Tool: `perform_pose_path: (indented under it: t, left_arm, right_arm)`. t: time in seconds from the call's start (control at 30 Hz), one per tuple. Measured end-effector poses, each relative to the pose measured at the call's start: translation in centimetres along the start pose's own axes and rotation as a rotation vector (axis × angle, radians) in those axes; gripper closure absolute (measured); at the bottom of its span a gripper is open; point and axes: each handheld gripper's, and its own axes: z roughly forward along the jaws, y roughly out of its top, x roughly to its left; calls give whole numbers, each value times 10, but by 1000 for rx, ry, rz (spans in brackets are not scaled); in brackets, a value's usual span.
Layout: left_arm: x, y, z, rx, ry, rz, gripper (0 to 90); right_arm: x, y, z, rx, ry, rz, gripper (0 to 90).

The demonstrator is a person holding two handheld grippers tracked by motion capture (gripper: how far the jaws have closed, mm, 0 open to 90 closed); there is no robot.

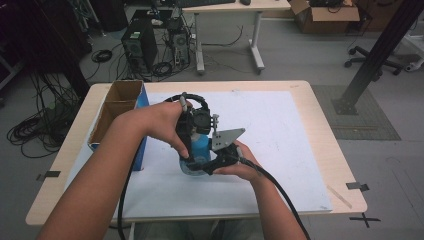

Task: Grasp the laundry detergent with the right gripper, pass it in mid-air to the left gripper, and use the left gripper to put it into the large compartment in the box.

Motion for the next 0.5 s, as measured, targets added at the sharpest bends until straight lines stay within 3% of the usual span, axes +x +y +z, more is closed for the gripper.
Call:
perform_pose_path:
  t: [0.5]
  left_arm:
    - [-2,1,-3,5,4,8,178]
  right_arm:
    - [0,2,2,3,5,3,440]
